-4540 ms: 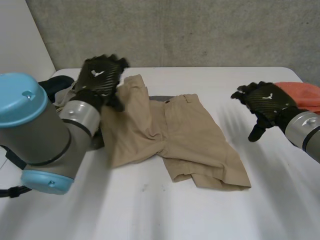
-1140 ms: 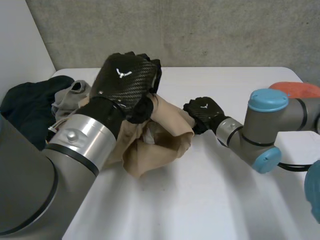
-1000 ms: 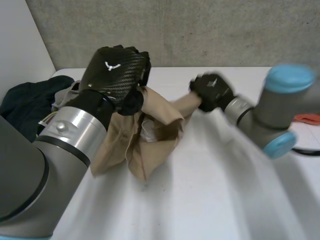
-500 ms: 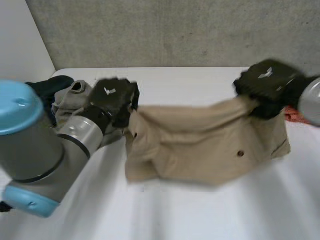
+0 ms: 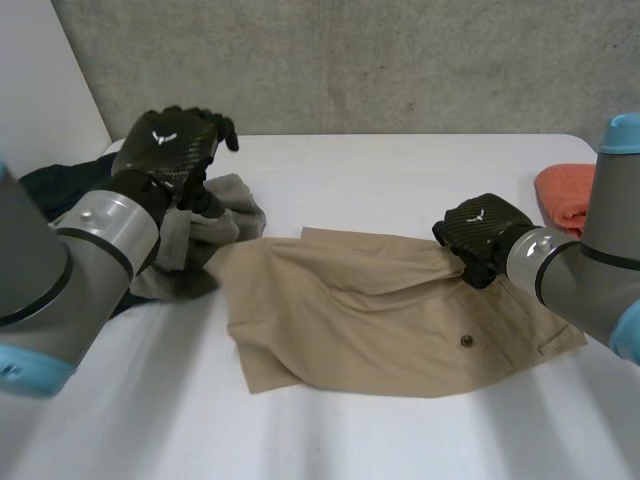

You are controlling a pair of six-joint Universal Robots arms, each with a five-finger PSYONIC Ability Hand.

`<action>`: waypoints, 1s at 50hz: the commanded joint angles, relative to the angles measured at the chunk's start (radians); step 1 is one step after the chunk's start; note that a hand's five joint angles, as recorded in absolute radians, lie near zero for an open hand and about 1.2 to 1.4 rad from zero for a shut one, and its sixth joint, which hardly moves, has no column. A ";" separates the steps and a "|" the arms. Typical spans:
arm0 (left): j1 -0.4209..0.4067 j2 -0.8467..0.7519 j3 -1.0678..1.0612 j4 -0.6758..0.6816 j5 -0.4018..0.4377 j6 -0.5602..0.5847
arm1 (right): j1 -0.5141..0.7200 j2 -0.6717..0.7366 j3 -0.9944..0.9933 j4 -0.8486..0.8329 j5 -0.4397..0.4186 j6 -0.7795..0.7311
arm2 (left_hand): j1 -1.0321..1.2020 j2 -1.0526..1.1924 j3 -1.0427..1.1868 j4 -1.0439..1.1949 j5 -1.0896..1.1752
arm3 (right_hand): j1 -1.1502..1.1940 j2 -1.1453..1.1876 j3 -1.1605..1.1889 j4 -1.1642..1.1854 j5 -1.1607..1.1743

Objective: Fold the laundry.

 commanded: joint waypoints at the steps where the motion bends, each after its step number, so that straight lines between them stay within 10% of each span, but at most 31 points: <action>1: -0.158 0.007 -0.014 -0.035 -0.084 -0.002 | 0.001 -0.063 0.066 -0.028 -0.001 0.001 | 0.046 0.049 0.041 0.056 0.066 | 0.402 0.219 0.214 0.208 0.222; 11: -0.248 -0.268 0.040 -0.044 -0.320 0.024 | -0.013 -0.092 0.122 -0.046 0.005 0.001 | 0.037 0.040 0.033 0.047 0.057 | 0.402 0.219 0.214 0.208 0.222; 50: -0.185 -0.053 -0.305 -0.042 -0.297 -0.048 | -0.018 -0.094 0.188 -0.123 0.002 0.001 | 0.160 0.164 0.156 0.170 0.180 | 0.402 0.219 0.214 0.208 0.222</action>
